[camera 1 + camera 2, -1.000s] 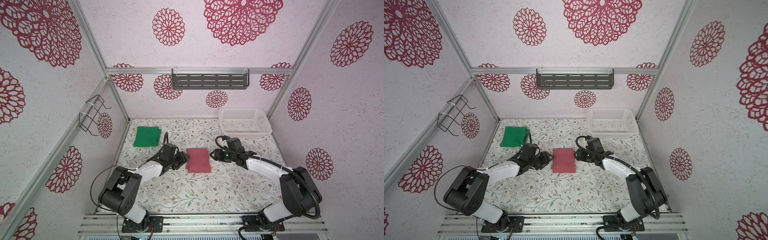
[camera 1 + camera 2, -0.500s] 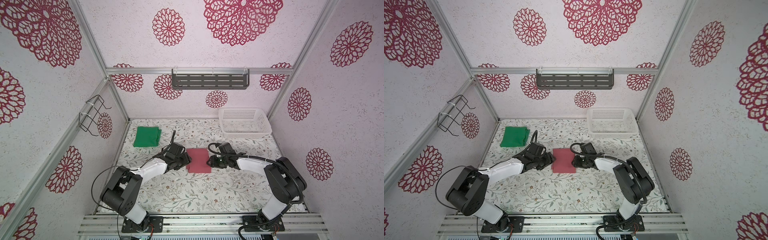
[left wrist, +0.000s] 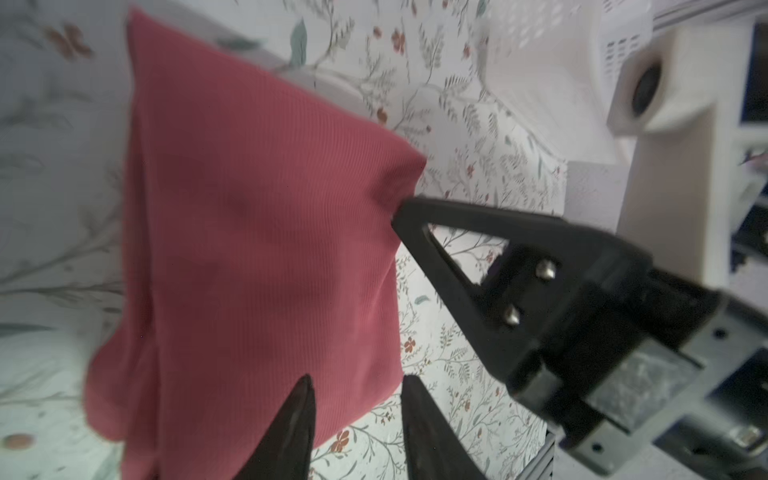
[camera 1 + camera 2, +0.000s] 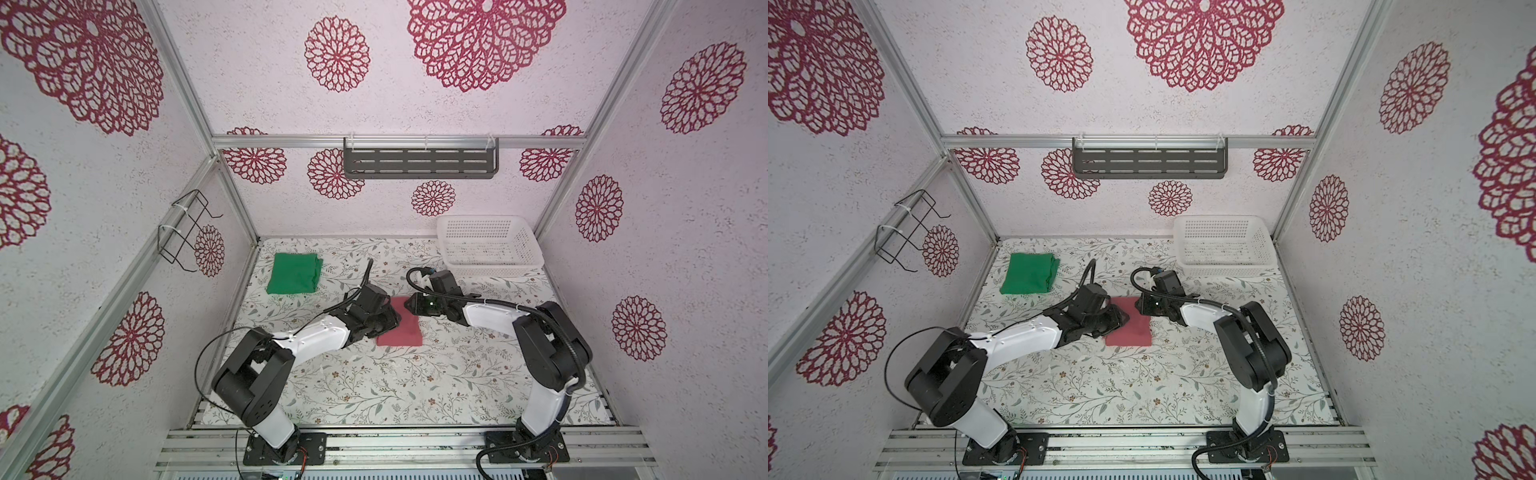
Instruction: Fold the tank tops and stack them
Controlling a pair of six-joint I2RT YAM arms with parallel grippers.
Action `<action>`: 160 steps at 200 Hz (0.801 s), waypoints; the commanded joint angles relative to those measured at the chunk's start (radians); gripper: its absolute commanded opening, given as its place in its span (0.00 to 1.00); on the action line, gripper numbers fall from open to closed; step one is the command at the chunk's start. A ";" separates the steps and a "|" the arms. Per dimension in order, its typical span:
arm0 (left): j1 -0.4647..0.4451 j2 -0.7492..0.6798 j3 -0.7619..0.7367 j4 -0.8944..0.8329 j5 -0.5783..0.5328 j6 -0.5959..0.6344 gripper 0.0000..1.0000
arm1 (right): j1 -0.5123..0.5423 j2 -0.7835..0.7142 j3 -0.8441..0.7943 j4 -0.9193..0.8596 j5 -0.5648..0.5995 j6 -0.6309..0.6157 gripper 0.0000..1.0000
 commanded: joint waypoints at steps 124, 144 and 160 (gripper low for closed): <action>0.107 -0.047 0.043 -0.032 0.036 0.064 0.44 | -0.029 -0.203 -0.038 -0.062 -0.059 -0.008 0.25; 0.162 0.004 0.112 -0.050 0.050 0.114 0.43 | 0.000 -0.249 -0.100 -0.061 -0.079 0.021 0.25; 0.192 0.065 0.147 -0.031 0.064 0.119 0.42 | 0.026 -0.270 -0.151 -0.035 -0.091 0.053 0.25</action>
